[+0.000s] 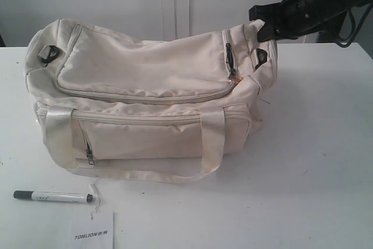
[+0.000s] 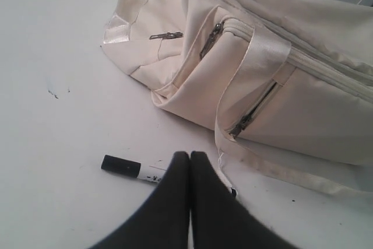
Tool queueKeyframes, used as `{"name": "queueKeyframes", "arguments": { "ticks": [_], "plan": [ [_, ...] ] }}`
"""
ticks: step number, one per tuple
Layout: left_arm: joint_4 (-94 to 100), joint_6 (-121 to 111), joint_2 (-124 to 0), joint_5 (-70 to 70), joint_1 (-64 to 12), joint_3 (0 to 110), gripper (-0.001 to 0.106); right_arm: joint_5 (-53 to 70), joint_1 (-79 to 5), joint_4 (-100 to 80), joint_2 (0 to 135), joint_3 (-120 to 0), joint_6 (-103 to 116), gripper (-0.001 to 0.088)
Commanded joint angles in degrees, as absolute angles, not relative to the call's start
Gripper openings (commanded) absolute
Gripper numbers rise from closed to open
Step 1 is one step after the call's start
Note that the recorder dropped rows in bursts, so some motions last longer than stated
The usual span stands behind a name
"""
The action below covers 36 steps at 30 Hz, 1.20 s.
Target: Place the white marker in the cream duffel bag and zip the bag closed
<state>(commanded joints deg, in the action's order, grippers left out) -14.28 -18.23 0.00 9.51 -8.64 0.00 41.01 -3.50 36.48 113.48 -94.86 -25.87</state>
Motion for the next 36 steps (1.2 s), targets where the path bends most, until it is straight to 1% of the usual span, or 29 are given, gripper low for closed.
{"name": "queueKeyframes", "arguments": {
  "ticks": [10, 15, 19, 27, 36],
  "plan": [
    [-18.8, -18.2, 0.0, 7.8, -8.6, 0.0, 0.0, 39.3, -3.5, 36.5, 113.5, -94.9, -25.7, 0.0],
    [-20.5, -18.4, 0.0, -1.5, -8.6, 0.0, 0.0, 40.0, -3.5, 36.5, 113.5, -94.9, -25.7, 0.0],
    [-20.5, -18.1, 0.0, -3.1, -8.6, 0.3, 0.0, 39.6, -3.5, 36.5, 113.5, -94.9, -25.7, 0.0],
    [-19.9, -14.4, -1.8, 0.0, -8.6, 4.3, 0.0, 39.6, -3.5, 36.4, 113.5, -94.9, -25.7, 0.0],
    [-19.9, -4.6, -14.3, 9.2, -8.6, 14.9, 0.0, 39.6, -3.5, 36.4, 113.5, -94.9, -25.7, 0.0]
  ]
}}
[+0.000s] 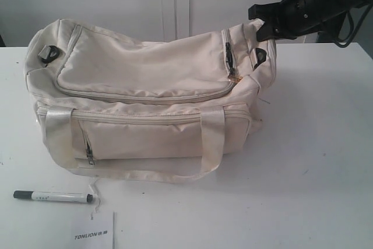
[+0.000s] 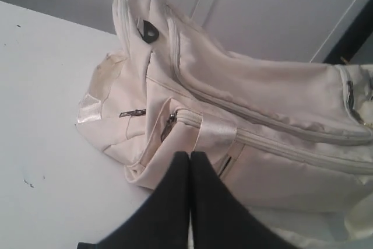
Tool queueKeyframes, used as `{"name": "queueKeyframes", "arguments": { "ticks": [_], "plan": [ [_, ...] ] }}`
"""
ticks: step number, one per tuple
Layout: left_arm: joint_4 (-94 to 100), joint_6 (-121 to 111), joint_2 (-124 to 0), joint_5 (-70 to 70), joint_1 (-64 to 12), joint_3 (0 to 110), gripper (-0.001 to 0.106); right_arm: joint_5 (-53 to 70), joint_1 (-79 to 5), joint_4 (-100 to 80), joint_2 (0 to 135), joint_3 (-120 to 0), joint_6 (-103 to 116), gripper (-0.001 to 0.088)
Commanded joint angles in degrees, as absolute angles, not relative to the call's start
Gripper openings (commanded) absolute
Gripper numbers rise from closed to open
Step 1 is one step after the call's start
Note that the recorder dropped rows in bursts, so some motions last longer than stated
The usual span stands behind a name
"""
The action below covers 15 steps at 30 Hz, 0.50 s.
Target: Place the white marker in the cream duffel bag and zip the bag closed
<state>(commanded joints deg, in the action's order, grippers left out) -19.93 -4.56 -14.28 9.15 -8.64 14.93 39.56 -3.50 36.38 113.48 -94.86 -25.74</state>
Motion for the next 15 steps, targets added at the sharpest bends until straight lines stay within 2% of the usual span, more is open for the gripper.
{"name": "queueKeyframes", "arguments": {
  "ticks": [15],
  "plan": [
    [-20.7, 7.9, -38.4, 24.5, -8.6, 35.1, 0.0, 39.3, -3.5, 36.4, 113.5, -94.8, -25.7, 0.0]
  ]
}}
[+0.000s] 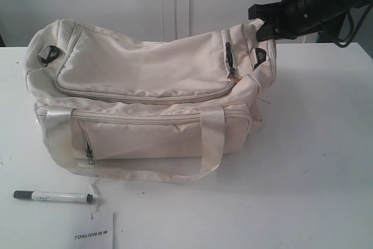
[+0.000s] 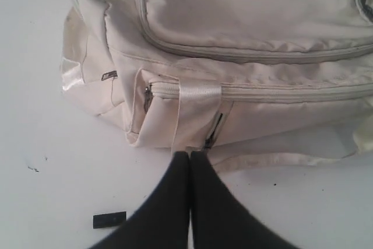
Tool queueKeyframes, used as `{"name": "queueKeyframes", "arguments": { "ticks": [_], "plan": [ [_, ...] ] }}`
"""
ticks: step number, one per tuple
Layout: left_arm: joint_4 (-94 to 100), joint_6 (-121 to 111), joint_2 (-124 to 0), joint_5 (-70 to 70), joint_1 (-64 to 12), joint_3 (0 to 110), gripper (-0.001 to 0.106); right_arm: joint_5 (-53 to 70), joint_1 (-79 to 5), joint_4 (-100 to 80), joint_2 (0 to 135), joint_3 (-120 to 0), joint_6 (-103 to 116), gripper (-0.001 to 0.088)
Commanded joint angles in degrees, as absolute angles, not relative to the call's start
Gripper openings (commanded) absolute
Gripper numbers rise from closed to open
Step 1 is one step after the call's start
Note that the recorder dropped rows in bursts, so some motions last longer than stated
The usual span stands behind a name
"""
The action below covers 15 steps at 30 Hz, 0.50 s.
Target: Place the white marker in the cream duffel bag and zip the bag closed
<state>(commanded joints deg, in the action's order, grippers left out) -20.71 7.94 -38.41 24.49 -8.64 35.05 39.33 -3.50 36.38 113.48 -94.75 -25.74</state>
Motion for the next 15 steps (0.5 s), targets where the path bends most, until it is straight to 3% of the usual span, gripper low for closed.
{"name": "queueKeyframes", "arguments": {
  "ticks": [15],
  "plan": [
    [-50.9, 37.8, -56.8, 31.0, -8.7, 50.7, 0.0, 39.2, -3.5, 36.4, 113.5, -94.8, -25.7, 0.0]
  ]
}}
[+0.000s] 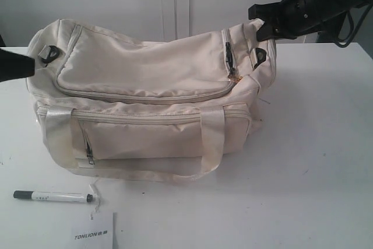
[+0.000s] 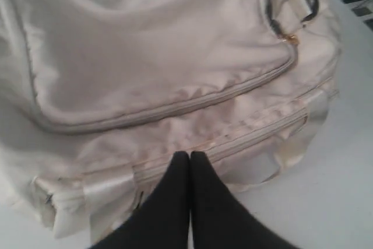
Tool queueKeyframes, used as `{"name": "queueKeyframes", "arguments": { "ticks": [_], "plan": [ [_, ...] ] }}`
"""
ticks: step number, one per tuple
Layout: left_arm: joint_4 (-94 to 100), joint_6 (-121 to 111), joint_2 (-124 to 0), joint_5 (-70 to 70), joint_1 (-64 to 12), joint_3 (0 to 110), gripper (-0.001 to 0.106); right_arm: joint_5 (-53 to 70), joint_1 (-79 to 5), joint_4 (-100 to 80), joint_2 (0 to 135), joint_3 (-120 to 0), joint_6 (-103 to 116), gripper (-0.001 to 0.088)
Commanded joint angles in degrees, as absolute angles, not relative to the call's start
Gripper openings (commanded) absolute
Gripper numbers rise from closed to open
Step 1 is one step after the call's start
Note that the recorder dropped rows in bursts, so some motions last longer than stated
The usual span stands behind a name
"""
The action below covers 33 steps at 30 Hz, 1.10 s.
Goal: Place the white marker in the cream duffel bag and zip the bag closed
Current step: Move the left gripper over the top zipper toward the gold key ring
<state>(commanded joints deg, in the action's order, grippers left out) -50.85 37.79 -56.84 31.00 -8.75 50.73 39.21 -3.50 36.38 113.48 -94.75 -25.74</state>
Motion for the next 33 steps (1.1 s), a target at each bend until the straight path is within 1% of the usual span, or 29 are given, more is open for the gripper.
{"name": "queueKeyframes", "arguments": {
  "ticks": [5, 13, 18, 33],
  "plan": [
    [-54.7, 40.9, -61.7, 32.8, -10.4, 53.9, 0.0, 39.2, -3.5, 36.4, 113.5, -94.8, -25.7, 0.0],
    [-55.0, 41.5, -70.5, 29.3, -19.6, 59.5, 0.0, 39.2, -3.5, 36.4, 113.5, -94.8, -25.7, 0.0],
    [-55.4, 41.5, -76.4, 28.0, -23.7, 64.4, 0.0, 39.2, -3.5, 36.4, 113.5, -94.8, -25.7, 0.0],
    [-58.3, 40.2, -92.1, 27.5, -30.9, 78.0, 0.0, 39.2, -3.5, 36.4, 113.5, -94.8, -25.7, 0.0]
  ]
}}
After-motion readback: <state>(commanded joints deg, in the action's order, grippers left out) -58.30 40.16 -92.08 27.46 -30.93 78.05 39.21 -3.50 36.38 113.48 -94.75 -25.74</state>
